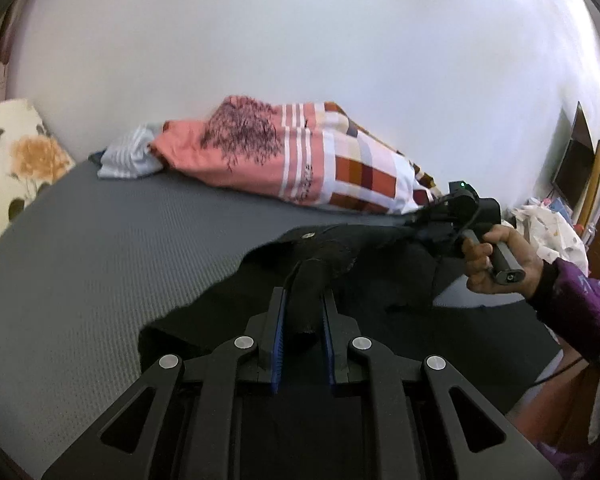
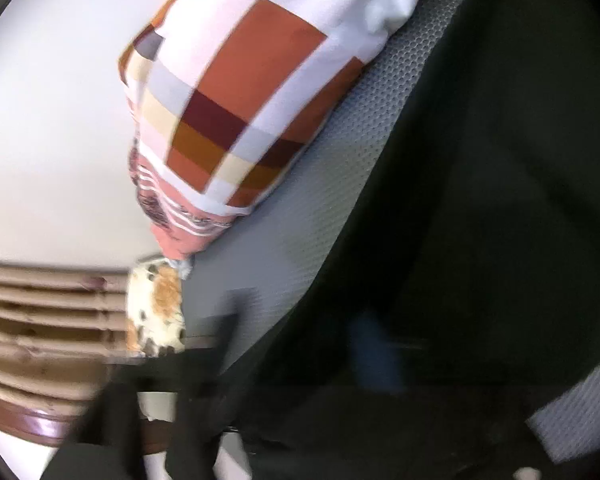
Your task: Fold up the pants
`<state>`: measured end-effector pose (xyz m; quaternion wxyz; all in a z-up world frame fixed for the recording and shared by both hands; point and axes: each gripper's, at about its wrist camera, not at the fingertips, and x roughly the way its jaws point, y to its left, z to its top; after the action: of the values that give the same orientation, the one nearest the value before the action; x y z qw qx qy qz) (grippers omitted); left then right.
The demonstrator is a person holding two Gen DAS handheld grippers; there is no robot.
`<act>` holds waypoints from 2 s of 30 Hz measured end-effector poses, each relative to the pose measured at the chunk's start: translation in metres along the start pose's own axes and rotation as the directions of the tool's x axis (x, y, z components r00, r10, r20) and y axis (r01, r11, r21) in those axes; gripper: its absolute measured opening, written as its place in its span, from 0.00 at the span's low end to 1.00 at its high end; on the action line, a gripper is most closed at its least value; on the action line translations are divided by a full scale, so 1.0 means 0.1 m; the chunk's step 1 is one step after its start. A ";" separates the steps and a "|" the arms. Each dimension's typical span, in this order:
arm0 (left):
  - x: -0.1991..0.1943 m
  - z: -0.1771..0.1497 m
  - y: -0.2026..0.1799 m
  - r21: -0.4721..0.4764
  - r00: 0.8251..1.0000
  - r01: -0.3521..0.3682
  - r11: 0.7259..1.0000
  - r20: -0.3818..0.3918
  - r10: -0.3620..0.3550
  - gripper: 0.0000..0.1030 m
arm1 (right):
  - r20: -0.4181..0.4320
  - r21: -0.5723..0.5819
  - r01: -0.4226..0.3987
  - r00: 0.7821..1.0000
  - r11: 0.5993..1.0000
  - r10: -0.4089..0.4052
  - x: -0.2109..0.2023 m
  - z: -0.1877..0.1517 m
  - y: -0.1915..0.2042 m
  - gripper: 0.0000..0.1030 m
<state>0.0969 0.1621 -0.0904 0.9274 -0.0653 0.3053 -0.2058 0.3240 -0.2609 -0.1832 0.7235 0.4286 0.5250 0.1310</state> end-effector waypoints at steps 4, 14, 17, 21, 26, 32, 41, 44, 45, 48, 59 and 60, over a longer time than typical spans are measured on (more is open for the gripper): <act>-0.03 0.00 0.09 -0.059 0.999 0.001 0.998 -0.033 -0.003 0.16 | 0.060 -0.048 0.013 0.998 0.999 -0.010 -0.16 -0.21 0.01 0.06; -0.42 -0.31 0.21 -0.115 0.986 -0.061 0.991 -0.162 0.042 0.16 | 0.157 -0.187 0.090 0.986 0.978 -0.061 -1.00 -1.92 -0.06 0.06; -0.53 -0.49 0.19 -0.120 0.977 -0.079 0.990 -0.204 0.053 0.16 | 0.138 -0.169 0.109 0.987 0.980 -0.085 -1.10 -2.29 -0.29 0.06; -0.57 -0.77 0.19 -0.117 0.955 -0.118 0.986 -0.286 0.080 0.16 | 0.073 -0.100 0.130 0.990 0.986 -0.123 -0.94 -2.65 -0.62 0.05; -0.52 -0.94 0.19 -0.045 0.931 -0.166 0.985 -0.337 0.141 0.16 | 0.047 -0.074 0.138 0.990 0.988 -0.135 -0.82 -2.80 -0.85 0.04; -0.54 -1.00 0.12 0.074 0.894 -0.279 0.957 -0.343 0.287 0.33 | 0.061 -0.118 0.168 0.985 0.979 -0.162 -0.83 -2.82 -0.78 0.05; -1.07 -0.78 0.21 0.062 0.829 -0.523 0.850 -0.196 0.524 0.49 | 0.060 -0.117 0.152 0.987 0.981 -0.146 -0.86 -2.82 -0.84 0.06; -1.32 -0.59 0.00 0.059 0.849 -0.521 0.852 -0.067 0.524 0.51 | 0.064 -0.119 0.143 0.989 0.983 -0.136 -0.86 -2.83 -0.85 0.06; -1.33 -0.54 -0.11 0.069 0.871 -0.485 0.872 -0.054 0.489 0.56 | 0.066 -0.120 0.140 0.989 0.983 -0.133 -0.86 -2.84 -0.85 0.06; -1.10 -0.54 -0.44 0.127 0.921 -0.369 0.921 -0.085 0.381 0.60 | 0.071 -0.112 0.121 0.991 0.986 -0.113 -0.86 -2.85 -0.87 0.07; 0.03 -1.02 -0.47 0.115 0.897 -0.193 0.974 -0.382 0.223 0.55 | 0.107 -0.068 -0.047 0.993 0.997 0.054 -1.10 -2.68 -1.08 0.13; 0.04 -1.03 -0.47 0.126 0.896 -0.197 0.972 -0.380 0.231 0.55 | 0.122 -0.068 -0.066 0.990 0.996 0.074 -1.14 -2.63 -1.10 0.14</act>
<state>0.0221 0.1180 -0.1636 0.8663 0.0503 0.4812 -0.1240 0.0188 -0.2727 -0.2141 0.7631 0.4307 0.4592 0.1459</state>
